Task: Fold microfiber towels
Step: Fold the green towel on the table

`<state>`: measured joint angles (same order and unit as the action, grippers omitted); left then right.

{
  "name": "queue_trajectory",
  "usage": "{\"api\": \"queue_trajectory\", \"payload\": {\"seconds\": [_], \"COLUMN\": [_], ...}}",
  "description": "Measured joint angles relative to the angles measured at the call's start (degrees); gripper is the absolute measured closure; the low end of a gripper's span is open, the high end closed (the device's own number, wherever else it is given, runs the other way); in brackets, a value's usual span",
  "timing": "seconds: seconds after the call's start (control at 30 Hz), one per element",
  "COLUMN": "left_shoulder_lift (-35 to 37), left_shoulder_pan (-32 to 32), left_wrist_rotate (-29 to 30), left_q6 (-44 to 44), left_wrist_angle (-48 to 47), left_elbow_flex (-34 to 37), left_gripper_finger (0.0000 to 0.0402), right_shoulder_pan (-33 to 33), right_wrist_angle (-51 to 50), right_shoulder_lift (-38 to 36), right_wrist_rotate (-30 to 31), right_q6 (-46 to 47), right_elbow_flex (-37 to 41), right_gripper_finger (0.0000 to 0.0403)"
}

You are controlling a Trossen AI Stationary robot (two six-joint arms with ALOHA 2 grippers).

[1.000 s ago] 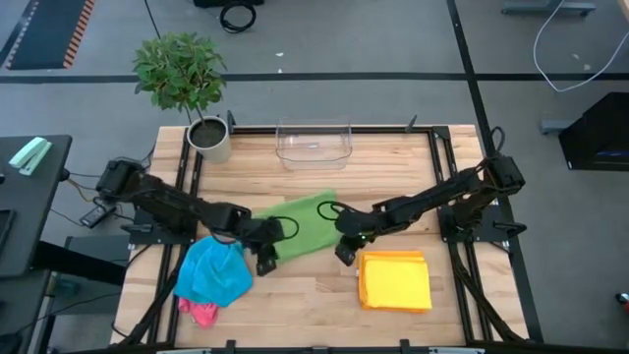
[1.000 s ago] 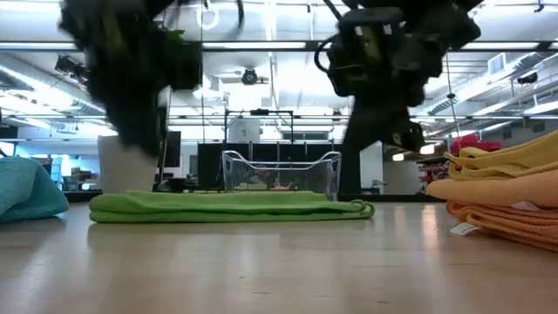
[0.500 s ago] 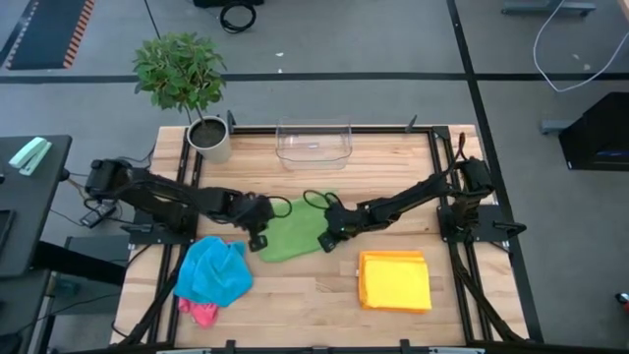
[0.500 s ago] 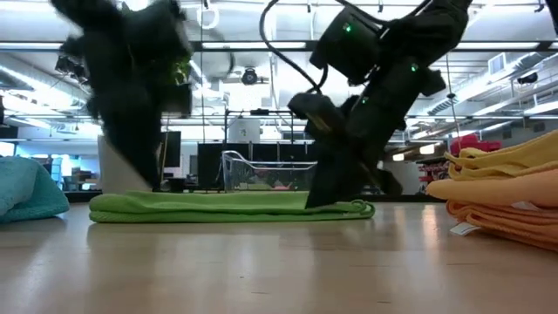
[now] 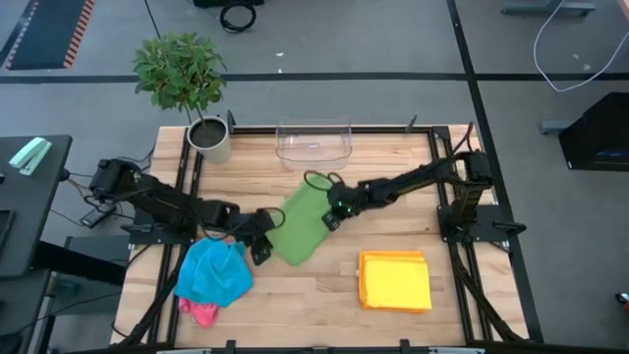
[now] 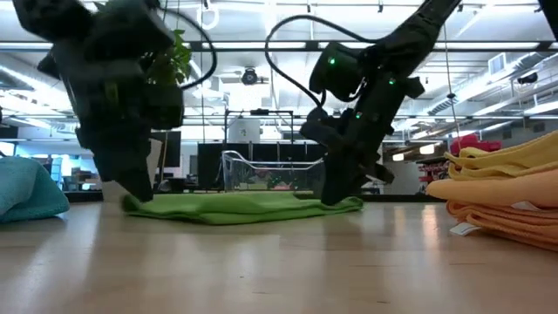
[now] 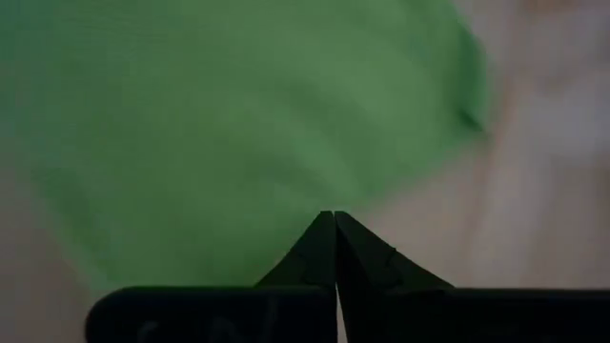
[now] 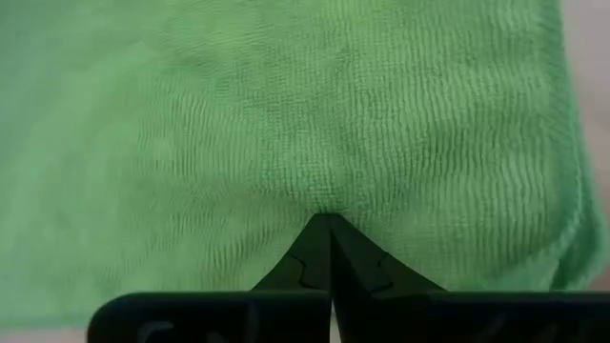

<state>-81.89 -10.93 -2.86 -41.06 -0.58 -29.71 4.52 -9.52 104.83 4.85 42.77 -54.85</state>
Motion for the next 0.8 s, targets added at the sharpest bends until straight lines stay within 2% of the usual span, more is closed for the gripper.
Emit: {"api": "queue_trajectory", "payload": {"seconds": [0.1, 0.17, 0.27, 0.4, 0.47, 0.57, 0.8], "left_shoulder_lift": [-1.61, -1.79, -0.29, 0.38, 0.31, 0.34, 0.27], "left_shoulder_pan": [-3.58, -4.74, -4.52, -2.06, -0.08, 3.26, 9.82], "left_wrist_rotate": [-1.34, -2.44, -1.85, 6.26, 5.43, 0.43, -4.64], "left_q6": [-1.5, 1.45, 9.56, 22.83, 27.99, 31.81, 34.23], "left_wrist_angle": [0.27, 0.3, -5.76, -21.29, -22.78, -19.24, -13.76], "left_elbow_flex": [-3.88, -7.49, -13.97, -20.75, -20.09, -14.7, -3.48], "left_gripper_finger": [0.0394, 0.0386, 0.0383, 0.0396, 0.0394, 0.0396, 0.0397], "right_shoulder_pan": [2.4, 2.38, -0.73, -9.26, -13.11, -16.55, -19.84], "right_wrist_angle": [-6.99, -11.45, -15.0, -4.58, 3.24, 9.86, 8.44], "right_shoulder_lift": [-2.88, -6.16, -9.19, -8.19, -4.17, 2.88, 14.68], "right_wrist_rotate": [-1.79, -3.42, -4.15, 1.87, 4.72, 6.24, 8.81], "right_q6": [-2.18, -2.8, -1.57, 5.47, 9.04, 13.5, 17.14], "right_elbow_flex": [-2.23, -4.3, -6.06, -7.1, -7.14, -8.09, -17.27], "right_gripper_finger": [0.0401, 0.0401, 0.0401, 0.0401, 0.0401, 0.0401, 0.0401]}}
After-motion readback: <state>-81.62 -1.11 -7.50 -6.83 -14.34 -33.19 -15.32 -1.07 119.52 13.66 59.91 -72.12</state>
